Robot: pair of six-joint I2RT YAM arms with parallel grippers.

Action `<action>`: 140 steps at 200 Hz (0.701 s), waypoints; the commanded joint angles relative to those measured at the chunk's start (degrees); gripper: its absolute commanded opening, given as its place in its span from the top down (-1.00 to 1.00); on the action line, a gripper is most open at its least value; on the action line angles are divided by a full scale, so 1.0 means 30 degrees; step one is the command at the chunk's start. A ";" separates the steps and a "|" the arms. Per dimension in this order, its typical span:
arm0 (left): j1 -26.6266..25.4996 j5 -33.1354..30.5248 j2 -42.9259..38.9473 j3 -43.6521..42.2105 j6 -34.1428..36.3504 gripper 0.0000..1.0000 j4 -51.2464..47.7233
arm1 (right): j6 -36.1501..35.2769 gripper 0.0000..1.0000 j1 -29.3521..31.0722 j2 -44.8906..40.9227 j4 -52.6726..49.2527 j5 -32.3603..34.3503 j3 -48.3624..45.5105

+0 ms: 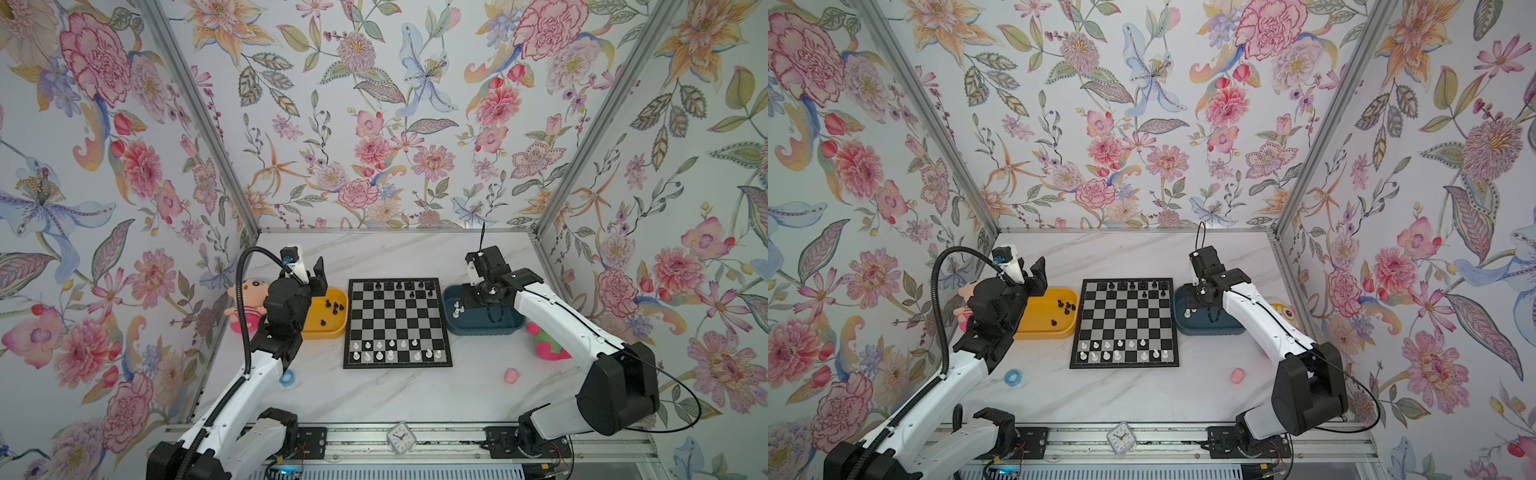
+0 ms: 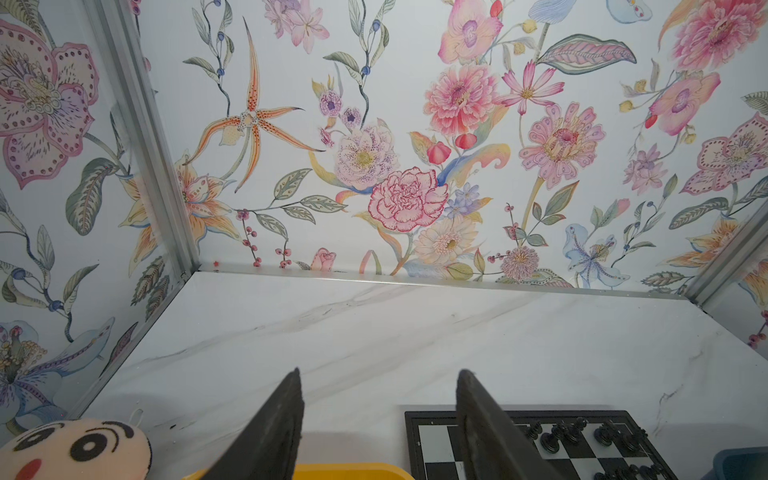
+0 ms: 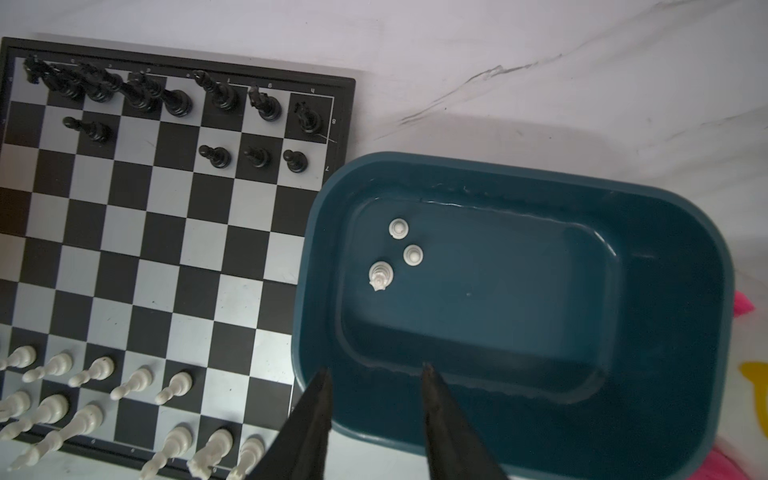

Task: Set up the chess pieces on the board
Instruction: 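Withdraw the right gripper over the teal tray and lower toward a white piece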

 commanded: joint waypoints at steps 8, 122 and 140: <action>0.0211 -0.0787 0.1269 0.0880 -0.0006 -0.20 0.0720 | -0.0490 0.30 -0.1027 0.1408 0.0534 -0.0520 0.0233; 0.0604 -0.0439 0.4257 0.3103 -0.0125 -0.21 0.1125 | -0.1296 0.45 -0.1560 0.6774 0.1277 -0.1678 0.3023; 0.0645 -0.0407 0.4314 0.3059 -0.0181 -0.20 0.1218 | -0.1325 0.46 -0.1504 0.7066 0.1434 -0.1735 0.3053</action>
